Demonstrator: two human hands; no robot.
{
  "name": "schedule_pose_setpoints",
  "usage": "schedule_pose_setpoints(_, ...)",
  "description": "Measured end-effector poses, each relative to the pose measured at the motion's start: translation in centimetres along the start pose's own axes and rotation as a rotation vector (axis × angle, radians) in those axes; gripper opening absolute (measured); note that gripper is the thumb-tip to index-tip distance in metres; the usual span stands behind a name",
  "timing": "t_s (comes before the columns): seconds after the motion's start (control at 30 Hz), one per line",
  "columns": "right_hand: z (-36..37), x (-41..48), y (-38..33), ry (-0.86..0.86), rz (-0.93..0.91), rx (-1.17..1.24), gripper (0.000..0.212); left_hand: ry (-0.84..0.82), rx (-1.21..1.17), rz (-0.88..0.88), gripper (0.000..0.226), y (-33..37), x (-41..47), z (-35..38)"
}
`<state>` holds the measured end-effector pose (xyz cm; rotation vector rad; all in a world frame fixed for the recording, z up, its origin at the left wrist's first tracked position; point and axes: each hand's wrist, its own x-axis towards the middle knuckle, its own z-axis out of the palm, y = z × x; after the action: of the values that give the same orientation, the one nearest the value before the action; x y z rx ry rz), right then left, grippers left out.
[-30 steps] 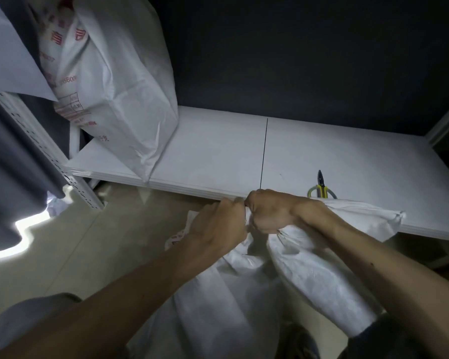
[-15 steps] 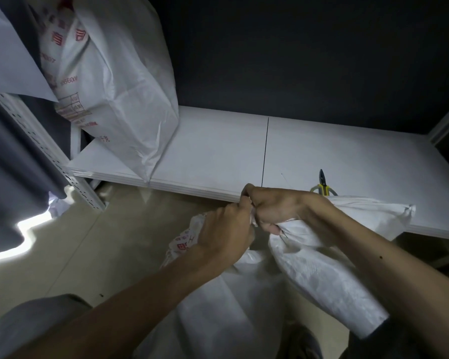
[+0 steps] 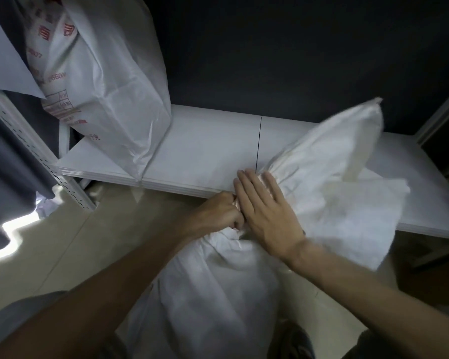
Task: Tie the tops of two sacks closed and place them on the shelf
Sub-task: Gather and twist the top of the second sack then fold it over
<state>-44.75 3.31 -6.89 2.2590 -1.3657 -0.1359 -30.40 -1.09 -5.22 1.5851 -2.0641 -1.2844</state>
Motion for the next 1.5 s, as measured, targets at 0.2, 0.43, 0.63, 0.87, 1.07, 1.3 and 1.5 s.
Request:
schedule_pose_setpoints(0.2,1.7,1.1,1.7,0.313,-0.068,0.111,0.051,0.02,0.093,0.102,0.028,0.5,0.1,1.2)
schedule_pose_setpoints(0.43,0.2,4.0,2.9,0.544,-0.132,0.065,0.021,0.162,-0.001,-0.04,0.04,-1.3,-1.3,1.7)
schedule_pose_setpoints(0.63,-1.0,4.2,2.5,0.214,-0.208,0.156,0.024,0.425,0.184,0.148,0.029,-3.6,-1.5,3.5)
schedule_pose_setpoints(0.87,-2.4,4.2,3.0,-0.599,0.115,0.792,0.007,0.425,0.641,0.284,0.025,-2.7,-1.5,2.3)
schedule_pose_setpoints(1.07,-1.9,4.5,3.1,-0.966,0.262,1.026,0.02,0.392,0.708,0.436,0.044,-3.5,-1.2,2.8)
schedule_pose_setpoints(1.3,-2.2,4.4,4.3,-0.988,0.175,0.981,0.022,0.197,0.333,0.34,0.04,-3.1,-0.8,3.2)
schedule_pose_setpoints(1.5,-2.7,2.6,3.3,-0.382,0.05,0.367,0.075,-0.004,0.115,0.156,0.035,-1.1,-0.5,2.1)
